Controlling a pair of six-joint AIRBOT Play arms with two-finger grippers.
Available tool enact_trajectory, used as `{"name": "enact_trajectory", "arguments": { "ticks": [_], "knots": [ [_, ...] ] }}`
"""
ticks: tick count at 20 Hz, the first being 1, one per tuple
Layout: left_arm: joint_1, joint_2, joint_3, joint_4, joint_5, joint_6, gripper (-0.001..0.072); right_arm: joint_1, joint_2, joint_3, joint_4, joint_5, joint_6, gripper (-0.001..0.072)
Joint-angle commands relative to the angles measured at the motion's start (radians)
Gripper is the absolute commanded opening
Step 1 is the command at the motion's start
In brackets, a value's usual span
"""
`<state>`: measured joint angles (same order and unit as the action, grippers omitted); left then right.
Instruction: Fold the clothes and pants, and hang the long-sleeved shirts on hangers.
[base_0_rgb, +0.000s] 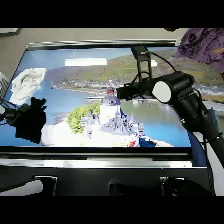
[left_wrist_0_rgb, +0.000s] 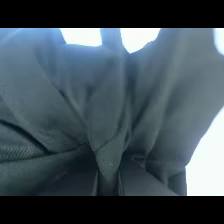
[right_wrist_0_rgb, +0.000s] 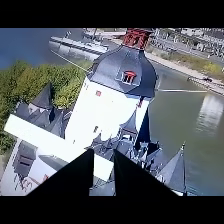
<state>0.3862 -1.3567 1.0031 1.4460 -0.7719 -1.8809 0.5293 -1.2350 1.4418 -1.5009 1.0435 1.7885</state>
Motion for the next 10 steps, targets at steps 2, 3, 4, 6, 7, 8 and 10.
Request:
{"name": "enact_trajectory", "arguments": {
  "ticks": [2,3,4,6,7,8,10],
  "knots": [
    [-0.249,0.154,0.016,-0.278,-0.066,0.026,0.0019,0.001,0.001,0.001,-0.004,-0.003,0.008,0.0194],
    [-0.323,0.172,0.016,-0.323,-0.065,0.026,0.0018,0.001,0.001,0.001,-0.004,0.005,0.008,0.0194],
    [-0.407,0.18,0.016,-0.363,-0.058,0.026,0.0019,0.001,0.001,0.001,-0.005,0.02,0.009,0.0196],
    [-0.574,0.174,0.015,-0.426,-0.012,0.02,0.0018,0.001,0.009,0.001,-0.014,0.075,0.012,0.0207],
    [-0.652,0.166,0.016,-0.438,0.03,0.008,0.0018,0.001,0.015,0.001,-0.033,0.112,0.011,0.0234],
    [-0.729,0.154,0.015,-0.445,0.08,-0.011,0.0017,0.001,0.024,0.001,-0.063,0.159,0.011,0.0264],
    [-0.851,0.108,0.015,-0.445,0.163,-0.062,0.0017,0.001,0.047,0.001,-0.149,0.264,0.01,0.0272]
  ]
}}
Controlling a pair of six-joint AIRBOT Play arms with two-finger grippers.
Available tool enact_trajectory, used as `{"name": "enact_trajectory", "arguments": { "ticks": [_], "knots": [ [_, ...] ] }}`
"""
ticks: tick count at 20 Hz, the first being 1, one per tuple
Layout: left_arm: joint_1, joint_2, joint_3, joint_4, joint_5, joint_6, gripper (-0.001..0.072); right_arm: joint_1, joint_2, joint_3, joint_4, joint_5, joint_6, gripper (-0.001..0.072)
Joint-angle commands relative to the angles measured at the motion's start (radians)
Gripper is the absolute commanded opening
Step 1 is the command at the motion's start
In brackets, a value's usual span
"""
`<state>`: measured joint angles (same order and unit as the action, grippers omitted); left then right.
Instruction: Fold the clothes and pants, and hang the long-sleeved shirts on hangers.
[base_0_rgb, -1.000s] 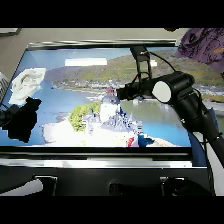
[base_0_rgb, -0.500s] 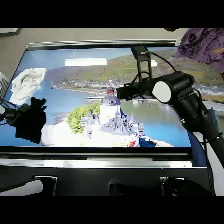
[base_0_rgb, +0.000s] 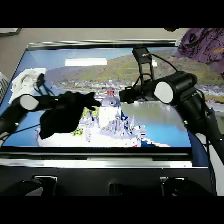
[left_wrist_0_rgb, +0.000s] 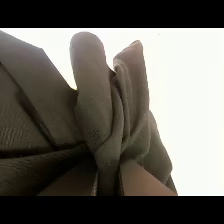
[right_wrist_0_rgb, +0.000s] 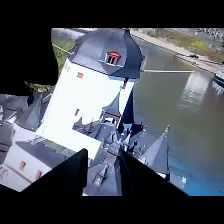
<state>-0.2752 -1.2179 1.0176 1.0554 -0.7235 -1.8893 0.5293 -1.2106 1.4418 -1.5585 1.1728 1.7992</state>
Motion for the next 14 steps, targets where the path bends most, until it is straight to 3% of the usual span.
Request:
{"name": "enact_trajectory", "arguments": {
  "ticks": [1,4,5,8,11,12,14],
  "knots": [
    [-0.233,-0.063,0.001,-0.055,0.143,-0.063,0.0017,0.001,0.037,0.001,-0.142,0.184,-0.007,0.0273],
    [-0.299,-0.184,0.001,-0.059,0.198,-0.119,0.0025,0.001,0.072,0.0,-0.197,0.264,-0.088,0.0297],
    [-0.298,-0.211,0.001,-0.073,0.201,-0.161,0.0095,0.001,0.074,0.0,-0.197,0.27,-0.115,0.0361],
    [-0.222,-0.199,0.004,-0.087,0.172,-0.183,0.0603,-0.01,0.073,-0.013,-0.206,0.233,-0.124,0.0368],
    [-0.061,-0.09,0.008,-0.087,0.076,-0.083,0.0621,-0.19,0.066,-0.031,-0.137,0.108,-0.027,0.0368],
    [0.003,-0.045,0.008,-0.087,0.047,-0.043,0.062,-0.286,0.057,-0.061,-0.043,0.061,-0.007,0.0369],
    [0.121,0.035,0.007,-0.087,0.003,-0.003,0.0619,-0.483,0.011,-0.161,0.28,-0.021,-0.025,0.0462]
  ]
}}
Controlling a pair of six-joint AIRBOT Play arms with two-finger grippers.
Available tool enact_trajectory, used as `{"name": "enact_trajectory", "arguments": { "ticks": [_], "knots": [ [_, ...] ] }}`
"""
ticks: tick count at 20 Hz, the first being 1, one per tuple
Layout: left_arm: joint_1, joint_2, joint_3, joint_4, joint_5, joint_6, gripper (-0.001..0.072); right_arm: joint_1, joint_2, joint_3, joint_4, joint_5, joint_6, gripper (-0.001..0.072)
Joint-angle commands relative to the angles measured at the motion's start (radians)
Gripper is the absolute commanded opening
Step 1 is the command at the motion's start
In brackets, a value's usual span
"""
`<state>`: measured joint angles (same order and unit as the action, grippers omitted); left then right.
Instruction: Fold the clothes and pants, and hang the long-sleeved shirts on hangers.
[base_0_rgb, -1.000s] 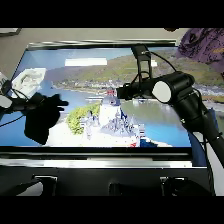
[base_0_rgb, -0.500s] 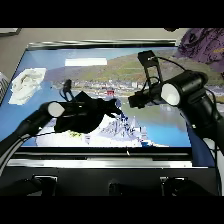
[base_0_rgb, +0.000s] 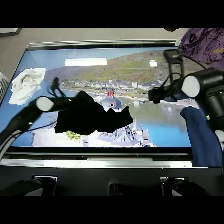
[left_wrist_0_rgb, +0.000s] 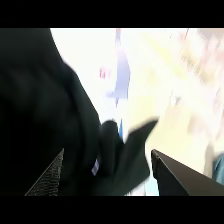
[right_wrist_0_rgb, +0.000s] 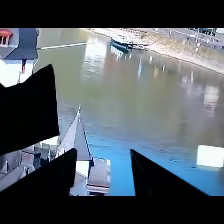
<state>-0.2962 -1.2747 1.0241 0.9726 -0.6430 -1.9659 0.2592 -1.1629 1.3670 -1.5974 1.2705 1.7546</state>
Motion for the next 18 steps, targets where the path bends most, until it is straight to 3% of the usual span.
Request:
{"name": "enact_trajectory", "arguments": {
  "ticks": [1,3,4,10,17,18],
  "knots": [
    [0.194,0.123,0.001,-0.004,-0.095,0.086,0.0619,-0.287,-0.074,-0.146,0.505,-0.145,-0.047,0.0486],
    [0.283,0.166,0.001,-0.004,-0.101,0.086,0.0619,-0.355,-0.163,-0.243,0.766,-0.159,-0.211,0.0506],
    [0.313,0.175,0.001,-0.004,-0.102,0.085,0.0619,-0.354,-0.211,-0.275,0.821,-0.159,-0.266,0.0544],
    [0.364,0.176,-0.001,-0.003,-0.145,0.082,0.0618,-0.195,-0.419,-0.306,0.834,-0.197,-0.296,0.0555],
    [0.365,0.176,-0.001,0.0,-0.147,0.081,0.062,-0.116,-0.472,-0.306,0.853,-0.264,-0.266,0.0546],
    [0.367,0.176,-0.001,0.0,-0.146,0.081,0.0621,-0.116,-0.473,-0.306,0.862,-0.267,-0.266,0.0509]
  ]
}}
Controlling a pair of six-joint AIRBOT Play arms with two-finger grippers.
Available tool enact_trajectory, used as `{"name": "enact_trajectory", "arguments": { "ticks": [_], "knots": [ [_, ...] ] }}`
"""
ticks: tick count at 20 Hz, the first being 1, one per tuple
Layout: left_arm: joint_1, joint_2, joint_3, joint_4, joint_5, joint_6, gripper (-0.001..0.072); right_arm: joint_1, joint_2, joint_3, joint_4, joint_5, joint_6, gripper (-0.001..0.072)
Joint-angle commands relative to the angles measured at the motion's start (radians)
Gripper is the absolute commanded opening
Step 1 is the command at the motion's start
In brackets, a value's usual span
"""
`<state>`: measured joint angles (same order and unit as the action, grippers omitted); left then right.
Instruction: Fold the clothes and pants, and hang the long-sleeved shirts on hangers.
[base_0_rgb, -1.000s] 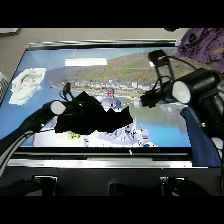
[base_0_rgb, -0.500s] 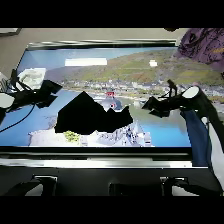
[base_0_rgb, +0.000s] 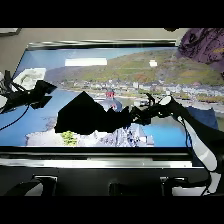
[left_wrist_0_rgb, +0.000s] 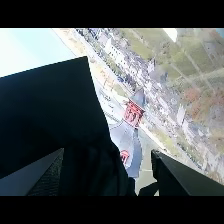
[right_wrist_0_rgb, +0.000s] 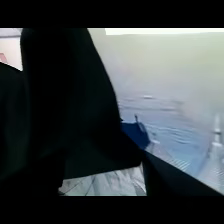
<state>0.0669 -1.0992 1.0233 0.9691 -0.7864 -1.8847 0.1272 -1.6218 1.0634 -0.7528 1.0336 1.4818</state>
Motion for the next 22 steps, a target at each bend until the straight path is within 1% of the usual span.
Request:
{"name": "enact_trajectory", "arguments": {
  "ticks": [1,2,3,4,5,7,8,9,12,15,16,17,20,21,22],
  "knots": [
    [0.008,0.001,0.0,0.007,-0.004,-0.011,0.0621,0.018,-0.013,-0.002,0.02,-0.038,0.006,0.039],
    [0.016,0.001,0.0,0.014,-0.012,-0.037,0.0671,0.022,-0.013,-0.002,0.021,-0.045,0.006,0.0252],
    [0.033,0.001,0.0,0.019,-0.043,-0.068,0.0688,0.027,-0.013,-0.002,0.021,-0.047,0.004,0.0145],
    [0.062,0.002,0.0,0.032,-0.095,-0.071,0.0687,0.027,-0.013,-0.002,0.028,-0.042,-0.006,0.0034],
    [0.095,0.004,0.0,0.073,-0.158,-0.068,0.0688,0.026,-0.011,-0.002,0.027,-0.039,-0.006,0.0037],
    [0.171,0.012,-0.011,0.218,-0.283,-0.066,0.0687,0.025,0.001,-0.002,0.024,-0.038,-0.016,0.0037],
    [0.208,0.014,-0.027,0.265,-0.307,-0.034,0.0687,0.025,0.011,-0.002,0.022,-0.037,-0.021,0.0037],
    [0.244,0.011,-0.051,0.273,-0.304,0.031,0.0687,0.025,0.023,-0.002,0.014,-0.038,-0.021,0.0037],
    [0.309,-0.041,-0.131,0.232,-0.264,0.103,0.0687,0.025,0.044,-0.002,0.008,-0.024,-0.019,0.0037],
    [0.331,-0.108,-0.236,0.23,-0.199,0.113,0.0687,0.025,0.047,-0.002,0.009,0.003,-0.019,0.0037],
    [0.333,-0.129,-0.267,0.211,-0.174,0.13,0.0687,0.025,0.047,-0.002,0.008,0.01,-0.02,0.0037],
    [0.333,-0.152,-0.293,0.174,-0.153,0.167,0.0687,0.025,0.047,-0.002,0.008,0.013,-0.02,0.0038],
    [0.323,-0.221,-0.315,-0.015,-0.142,0.328,0.0687,0.025,0.047,-0.002,0.009,0.008,-0.02,0.0038],
    [0.314,-0.233,-0.315,-0.065,-0.136,0.36,0.0687,0.025,0.047,-0.002,0.009,0.006,-0.02,0.0038],
    [0.304,-0.243,-0.315,-0.093,-0.128,0.367,0.0686,0.025,0.047,-0.002,0.009,0.006,-0.02,0.0038]
  ]
}}
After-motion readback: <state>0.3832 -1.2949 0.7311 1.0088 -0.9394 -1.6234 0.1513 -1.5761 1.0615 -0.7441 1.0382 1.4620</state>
